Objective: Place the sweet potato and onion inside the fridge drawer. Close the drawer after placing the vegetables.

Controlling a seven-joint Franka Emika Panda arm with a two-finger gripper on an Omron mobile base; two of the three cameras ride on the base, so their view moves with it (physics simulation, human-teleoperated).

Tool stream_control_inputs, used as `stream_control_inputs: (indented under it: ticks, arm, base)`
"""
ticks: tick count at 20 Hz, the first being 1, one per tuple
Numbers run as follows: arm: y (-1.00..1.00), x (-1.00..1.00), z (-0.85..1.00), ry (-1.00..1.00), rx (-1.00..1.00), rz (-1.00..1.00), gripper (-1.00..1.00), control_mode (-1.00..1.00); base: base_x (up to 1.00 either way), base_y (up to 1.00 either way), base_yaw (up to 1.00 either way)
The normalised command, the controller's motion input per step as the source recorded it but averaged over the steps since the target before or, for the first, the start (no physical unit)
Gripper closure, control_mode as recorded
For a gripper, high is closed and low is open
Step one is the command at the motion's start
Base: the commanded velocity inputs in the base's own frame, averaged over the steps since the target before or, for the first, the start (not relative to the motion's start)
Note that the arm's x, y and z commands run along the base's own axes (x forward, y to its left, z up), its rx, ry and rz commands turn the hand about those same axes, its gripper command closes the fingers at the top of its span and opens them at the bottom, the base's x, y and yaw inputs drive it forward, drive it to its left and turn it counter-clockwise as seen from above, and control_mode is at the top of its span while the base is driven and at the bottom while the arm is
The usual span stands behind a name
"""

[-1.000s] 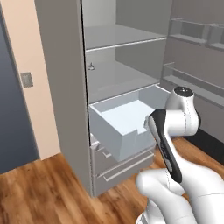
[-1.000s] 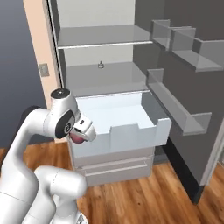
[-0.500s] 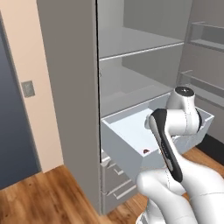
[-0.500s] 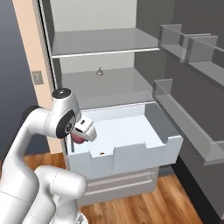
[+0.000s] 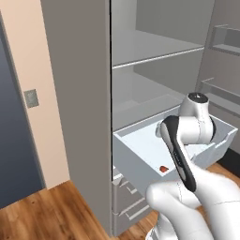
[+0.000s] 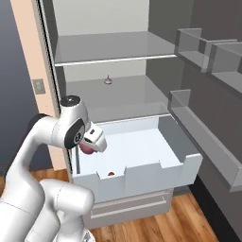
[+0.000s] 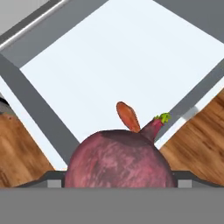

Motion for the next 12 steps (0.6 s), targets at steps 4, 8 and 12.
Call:
stream_control_inputs:
  ticks: [4, 8, 12]
  arm:
    - [-0.68, 0.90, -0.32, 0.08, 0.17, 0.00, 1.00, -1.00]
    - [-0.43, 0.74, -0.43, 0.12, 0.09, 0.00, 1.00, -1.00]
    - [-0.18, 0.64, -0.30, 0.11, 0.03, 0.00, 1.00, -1.00]
  base:
    - [0.00, 0.00, 0.00]
    - [0.00, 0.00, 0.00]
    - [0.00, 0.00, 0.00]
